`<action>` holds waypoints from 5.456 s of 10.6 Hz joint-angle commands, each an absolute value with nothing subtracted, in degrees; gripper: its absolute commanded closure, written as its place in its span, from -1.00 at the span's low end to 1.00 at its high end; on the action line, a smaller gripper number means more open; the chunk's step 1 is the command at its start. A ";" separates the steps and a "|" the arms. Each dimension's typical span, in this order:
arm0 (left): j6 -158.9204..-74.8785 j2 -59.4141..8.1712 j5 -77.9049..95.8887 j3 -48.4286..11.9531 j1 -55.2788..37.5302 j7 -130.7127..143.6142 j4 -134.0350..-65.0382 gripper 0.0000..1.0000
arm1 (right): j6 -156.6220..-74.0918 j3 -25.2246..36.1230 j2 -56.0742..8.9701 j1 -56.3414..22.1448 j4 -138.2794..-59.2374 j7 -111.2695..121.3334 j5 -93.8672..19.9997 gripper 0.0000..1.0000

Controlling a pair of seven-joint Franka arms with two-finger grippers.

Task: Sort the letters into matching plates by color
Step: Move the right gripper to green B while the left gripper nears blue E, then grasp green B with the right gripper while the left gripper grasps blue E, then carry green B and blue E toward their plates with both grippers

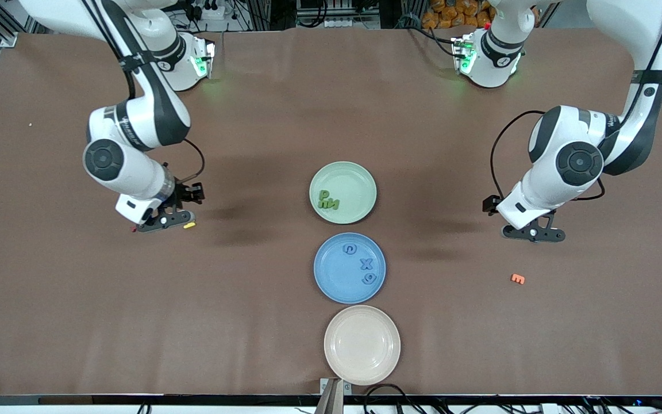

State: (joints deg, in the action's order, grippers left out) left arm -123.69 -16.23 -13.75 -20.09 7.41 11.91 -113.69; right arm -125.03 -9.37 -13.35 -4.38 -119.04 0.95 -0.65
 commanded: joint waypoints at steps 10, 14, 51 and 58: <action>-140.01 -22.05 -17.66 -20.30 20.82 -5.88 -119.89 -1.00 | -137.88 -10.20 -8.96 11.77 -130.86 44.88 0.35 -0.62; -144.05 -26.45 -23.99 -20.30 24.17 -6.15 -119.27 -1.00 | -144.38 -10.20 -9.66 12.04 -133.06 59.03 0.35 -0.66; -126.04 -31.55 -16.09 -21.97 10.65 17.73 -102.84 1.00 | -163.65 -9.58 -23.99 14.77 -134.56 80.51 7.29 0.15; -126.38 -35.84 -11.35 -21.89 -4.63 40.40 -95.65 1.00 | -163.22 -9.58 -21.55 14.68 -134.56 80.25 6.95 1.00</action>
State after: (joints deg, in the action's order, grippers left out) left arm -127.20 -32.51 -13.42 -22.52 -0.85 35.54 -100.18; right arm -162.52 -9.18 -22.67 13.91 -134.64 80.51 6.81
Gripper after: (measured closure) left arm 0.727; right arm 0.648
